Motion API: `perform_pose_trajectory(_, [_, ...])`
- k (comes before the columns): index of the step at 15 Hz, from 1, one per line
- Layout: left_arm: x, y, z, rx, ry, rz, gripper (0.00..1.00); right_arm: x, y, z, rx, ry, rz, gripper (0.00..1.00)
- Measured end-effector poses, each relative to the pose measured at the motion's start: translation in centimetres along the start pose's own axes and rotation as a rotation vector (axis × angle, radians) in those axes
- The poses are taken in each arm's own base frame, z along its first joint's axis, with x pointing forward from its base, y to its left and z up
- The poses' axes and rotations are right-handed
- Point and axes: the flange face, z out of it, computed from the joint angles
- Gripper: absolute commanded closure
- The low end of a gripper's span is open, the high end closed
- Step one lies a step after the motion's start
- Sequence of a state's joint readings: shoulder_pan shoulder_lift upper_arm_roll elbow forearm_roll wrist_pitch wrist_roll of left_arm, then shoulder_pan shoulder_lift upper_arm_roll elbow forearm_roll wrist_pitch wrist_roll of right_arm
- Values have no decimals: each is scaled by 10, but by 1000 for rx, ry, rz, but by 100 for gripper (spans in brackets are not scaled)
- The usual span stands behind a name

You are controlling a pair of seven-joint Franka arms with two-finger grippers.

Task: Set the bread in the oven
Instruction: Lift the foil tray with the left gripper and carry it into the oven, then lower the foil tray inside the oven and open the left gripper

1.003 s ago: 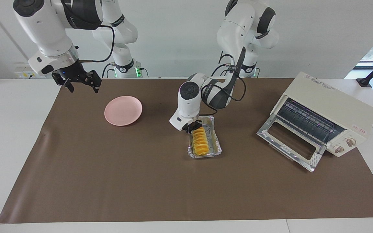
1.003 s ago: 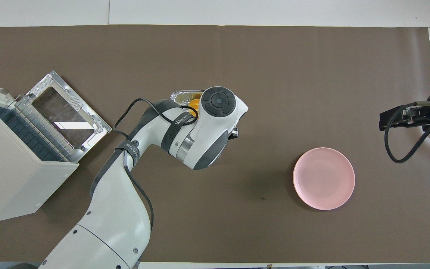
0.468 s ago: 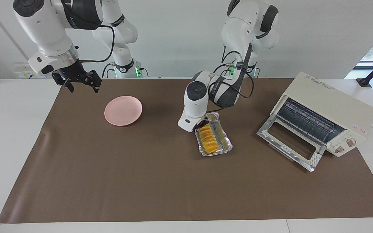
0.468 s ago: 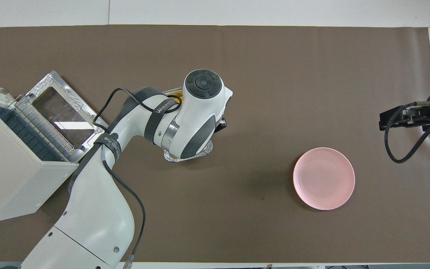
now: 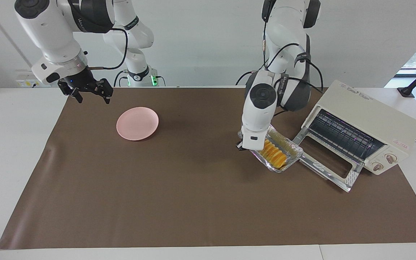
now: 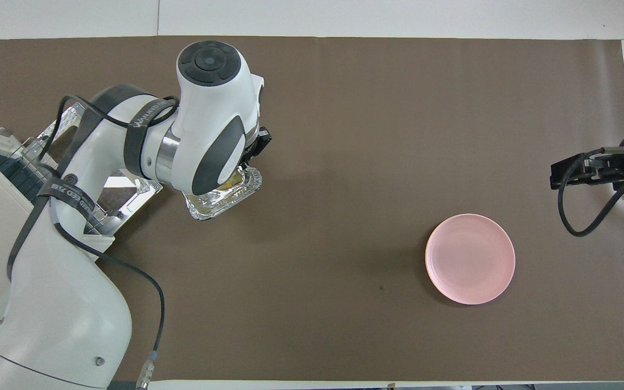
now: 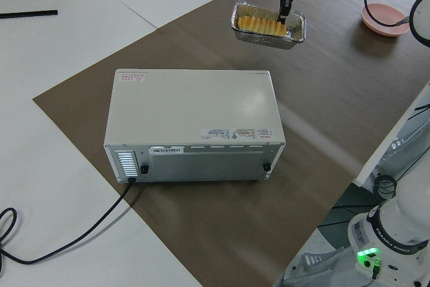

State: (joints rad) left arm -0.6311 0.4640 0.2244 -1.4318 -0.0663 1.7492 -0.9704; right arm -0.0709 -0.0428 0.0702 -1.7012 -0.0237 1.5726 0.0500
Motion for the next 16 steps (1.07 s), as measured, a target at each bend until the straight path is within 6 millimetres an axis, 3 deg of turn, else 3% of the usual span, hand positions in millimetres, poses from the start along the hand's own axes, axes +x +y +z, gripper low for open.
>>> perform_pose_trajectory(4, [88, -68, 7, 12, -12, -177, 100, 0, 0, 0, 0, 0, 0, 0])
perform_pose_trajectory(7, [134, -115, 19, 21, -36, -273, 100, 0, 0, 0, 0, 0, 0, 0])
perform_pose_trajectory(12, [167, -158, 35, 36, -67, -351, 100, 0, 0, 0, 0, 0, 0, 0])
perform_pose_trajectory(16, [183, -188, 46, 42, -93, -305, 100, 0, 0, 0, 0, 0, 0, 0])
